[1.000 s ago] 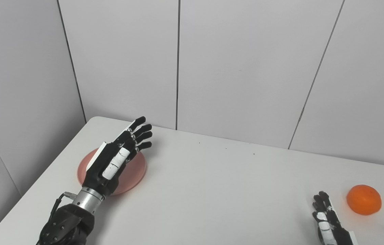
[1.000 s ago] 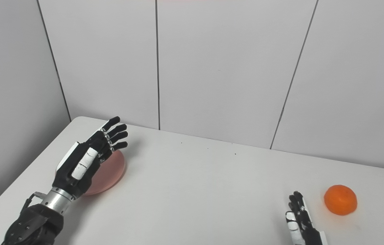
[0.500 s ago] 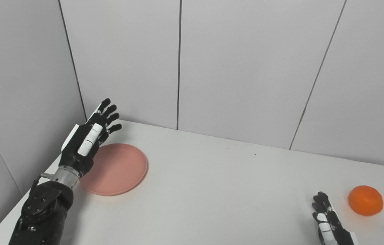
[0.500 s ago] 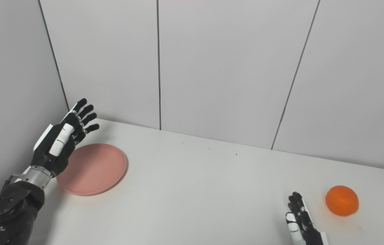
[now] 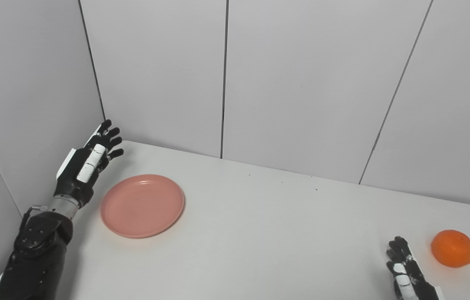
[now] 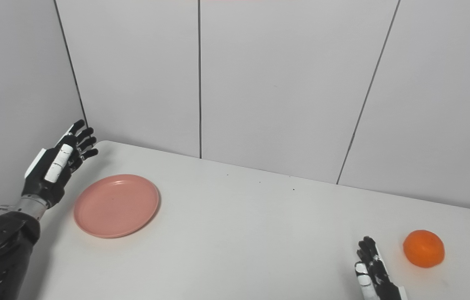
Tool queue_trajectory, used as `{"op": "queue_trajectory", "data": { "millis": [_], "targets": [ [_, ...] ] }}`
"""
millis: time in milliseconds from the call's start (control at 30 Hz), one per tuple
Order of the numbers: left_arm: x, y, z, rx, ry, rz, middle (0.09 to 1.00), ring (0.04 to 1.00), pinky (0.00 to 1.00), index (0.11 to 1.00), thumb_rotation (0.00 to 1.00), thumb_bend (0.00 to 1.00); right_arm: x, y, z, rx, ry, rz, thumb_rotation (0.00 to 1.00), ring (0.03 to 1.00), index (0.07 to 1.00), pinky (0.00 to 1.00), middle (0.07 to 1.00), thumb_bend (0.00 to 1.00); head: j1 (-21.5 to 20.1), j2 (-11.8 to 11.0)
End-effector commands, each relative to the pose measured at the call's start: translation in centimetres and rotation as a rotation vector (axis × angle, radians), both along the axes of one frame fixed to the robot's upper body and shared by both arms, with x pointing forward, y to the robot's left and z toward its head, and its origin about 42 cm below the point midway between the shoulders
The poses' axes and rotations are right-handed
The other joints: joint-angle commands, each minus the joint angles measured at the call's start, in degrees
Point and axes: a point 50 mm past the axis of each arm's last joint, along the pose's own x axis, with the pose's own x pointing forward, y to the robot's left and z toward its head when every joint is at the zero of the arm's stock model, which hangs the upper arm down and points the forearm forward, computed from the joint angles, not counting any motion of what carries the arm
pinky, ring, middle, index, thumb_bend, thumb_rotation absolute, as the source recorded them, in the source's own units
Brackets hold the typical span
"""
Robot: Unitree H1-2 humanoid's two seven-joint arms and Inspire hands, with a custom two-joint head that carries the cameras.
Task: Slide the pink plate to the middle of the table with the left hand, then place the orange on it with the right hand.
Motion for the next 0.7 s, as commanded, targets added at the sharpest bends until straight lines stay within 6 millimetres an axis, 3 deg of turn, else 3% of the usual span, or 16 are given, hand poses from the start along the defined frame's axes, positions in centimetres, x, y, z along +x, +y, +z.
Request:
{"op": "queue_trajectory", "data": {
  "millis": [0, 167, 300, 533, 667],
  "targets": [
    [1.0, 1.1, 4.1, 0.061, -0.136, -0.009, 0.945, 0.936, 0.91, 0.955, 0.78, 0.82, -4.7, -2.0, -6.6, -0.012, 0.229, -0.046, 0.79, 0.976, 0.953, 1.00, 0.959, 0.67, 0.0, 0.1],
    [1.0, 2.1, 3.8, 0.050, -0.133, 0.026, 0.961, 0.950, 0.95, 0.966, 0.77, 0.79, -4.6, -2.1, -6.7, -0.012, 0.235, -0.047, 0.79, 0.973, 0.944, 1.00, 0.952, 0.70, 0.0, 0.0],
    [1.0, 3.1, 3.2, 0.056, -0.110, 0.060, 0.950, 0.944, 0.92, 0.962, 0.77, 0.81, -4.6, -2.2, -6.7, -0.014, 0.233, -0.047, 0.78, 0.970, 0.942, 1.00, 0.949, 0.69, 0.0, 0.0],
    [1.6, 4.3, 0.9, -0.034, -0.015, 0.109, 0.926, 0.914, 0.86, 0.959, 0.74, 0.83, -4.7, -2.2, -6.8, -0.020, 0.235, -0.046, 0.79, 0.970, 0.945, 1.00, 0.952, 0.68, -0.4, 0.1],
    [2.0, 5.0, -0.3, -0.041, 0.019, 0.118, 0.911, 0.901, 0.87, 0.948, 0.74, 0.89, -4.7, -2.2, -6.7, -0.009, 0.237, -0.047, 0.77, 0.972, 0.939, 1.00, 0.949, 0.69, -0.3, 0.1]
  ]
}}
